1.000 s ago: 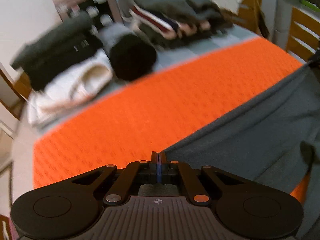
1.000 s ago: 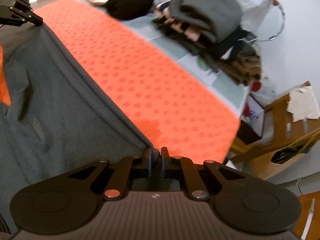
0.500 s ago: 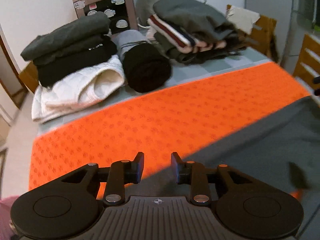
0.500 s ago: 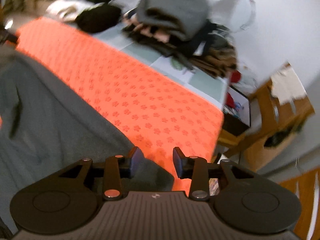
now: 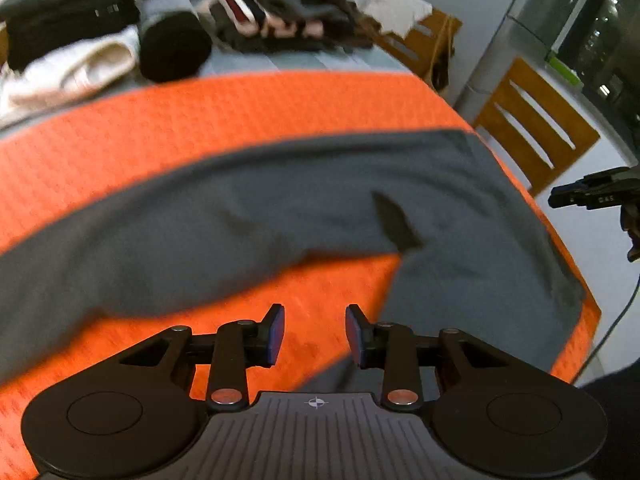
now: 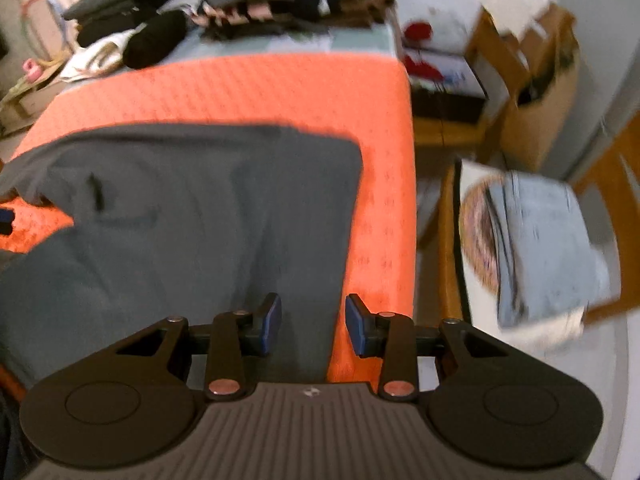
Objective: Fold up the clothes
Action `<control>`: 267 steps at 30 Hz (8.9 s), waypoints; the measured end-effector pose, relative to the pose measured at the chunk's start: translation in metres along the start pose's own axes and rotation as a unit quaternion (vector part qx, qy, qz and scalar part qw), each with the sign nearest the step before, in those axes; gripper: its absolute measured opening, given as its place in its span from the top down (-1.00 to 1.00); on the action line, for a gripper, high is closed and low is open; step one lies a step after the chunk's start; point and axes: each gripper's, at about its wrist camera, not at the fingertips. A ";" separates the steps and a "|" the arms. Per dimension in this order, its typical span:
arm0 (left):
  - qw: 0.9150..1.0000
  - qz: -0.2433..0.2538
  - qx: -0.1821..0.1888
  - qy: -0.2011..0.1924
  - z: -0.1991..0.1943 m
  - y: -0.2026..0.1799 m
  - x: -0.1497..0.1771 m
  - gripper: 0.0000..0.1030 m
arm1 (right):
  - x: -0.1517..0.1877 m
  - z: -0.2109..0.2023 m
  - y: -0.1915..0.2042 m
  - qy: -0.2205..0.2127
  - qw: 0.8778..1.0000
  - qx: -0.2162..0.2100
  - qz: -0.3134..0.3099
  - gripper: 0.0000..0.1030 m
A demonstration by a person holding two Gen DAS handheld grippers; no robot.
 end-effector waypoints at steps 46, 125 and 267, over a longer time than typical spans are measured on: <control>0.981 -0.158 0.112 -0.027 0.085 -0.038 -0.023 0.22 | 0.029 0.019 0.010 -0.015 0.997 0.032 0.069 0.27; 0.930 -0.315 -0.150 -0.115 -0.107 0.366 0.116 -0.01 | -0.014 -0.016 0.337 -0.062 0.998 0.026 -0.003 0.28; 0.991 -0.039 -0.128 -0.006 -0.164 0.326 0.197 0.77 | 0.017 0.049 0.492 -0.016 0.955 -0.095 -0.282 0.13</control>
Point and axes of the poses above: each gripper's, at about its wrist camera, not at the fingertips, and z roughly the way its jaws point, y to its left, x to its underside, and after that the axes turned 1 degree about z, right-handed
